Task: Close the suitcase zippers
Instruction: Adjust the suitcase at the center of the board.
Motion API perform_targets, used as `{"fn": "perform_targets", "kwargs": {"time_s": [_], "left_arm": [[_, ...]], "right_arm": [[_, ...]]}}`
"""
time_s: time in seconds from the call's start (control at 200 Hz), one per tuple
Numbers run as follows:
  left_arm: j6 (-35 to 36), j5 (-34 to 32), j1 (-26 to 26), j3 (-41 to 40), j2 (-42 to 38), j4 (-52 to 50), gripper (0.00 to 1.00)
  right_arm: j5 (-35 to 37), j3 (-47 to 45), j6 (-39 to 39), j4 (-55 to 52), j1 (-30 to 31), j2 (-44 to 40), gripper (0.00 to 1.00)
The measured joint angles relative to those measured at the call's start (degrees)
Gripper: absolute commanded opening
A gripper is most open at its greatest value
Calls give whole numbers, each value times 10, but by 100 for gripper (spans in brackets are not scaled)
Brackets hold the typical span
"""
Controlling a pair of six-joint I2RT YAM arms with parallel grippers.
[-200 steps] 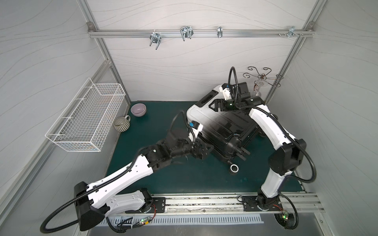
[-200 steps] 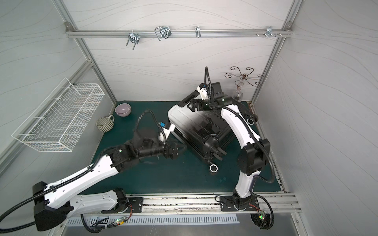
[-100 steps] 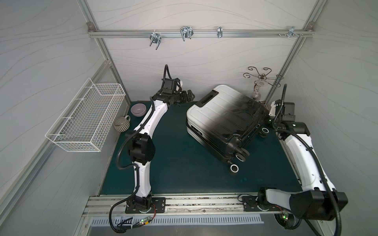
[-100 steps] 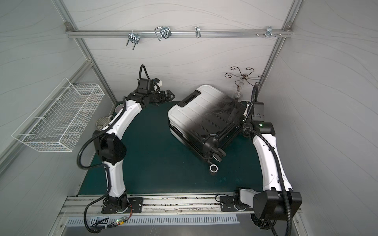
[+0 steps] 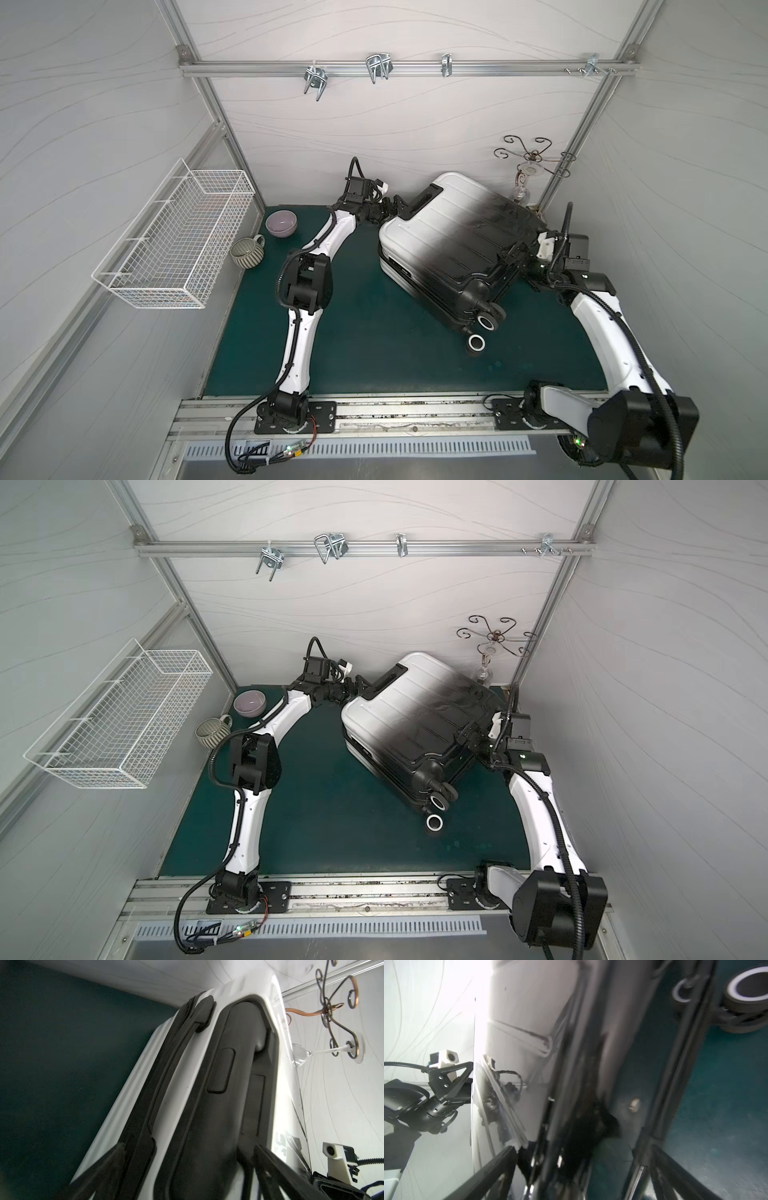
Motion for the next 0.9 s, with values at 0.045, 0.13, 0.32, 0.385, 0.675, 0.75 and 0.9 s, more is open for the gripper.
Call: {"fn": "perform_targets", "kwargs": {"time_s": [0.045,0.13,0.32,0.385,0.675,0.75,0.9], "left_arm": [[-12,9,2,-38,-20,36,89],[-24,13,9,-123,-64,98,88],[-33,7,31,-322,-188,162,87],[-28,0,41,-357,-221,161,86],[-7,-89,62,-543,-423,149,85],[12,-119,63,-574,-473,104,86],[67,-173,63,-527,-510,-102,84]], "right_arm": [[-4,0,-1,5,8,10,99],[-1,2,0,8,14,18,99],[36,12,0,36,64,44,99],[49,20,-1,49,85,58,99],[91,68,-17,83,163,127,99],[84,82,-26,84,170,140,99],[55,93,-49,95,182,150,99]]}}
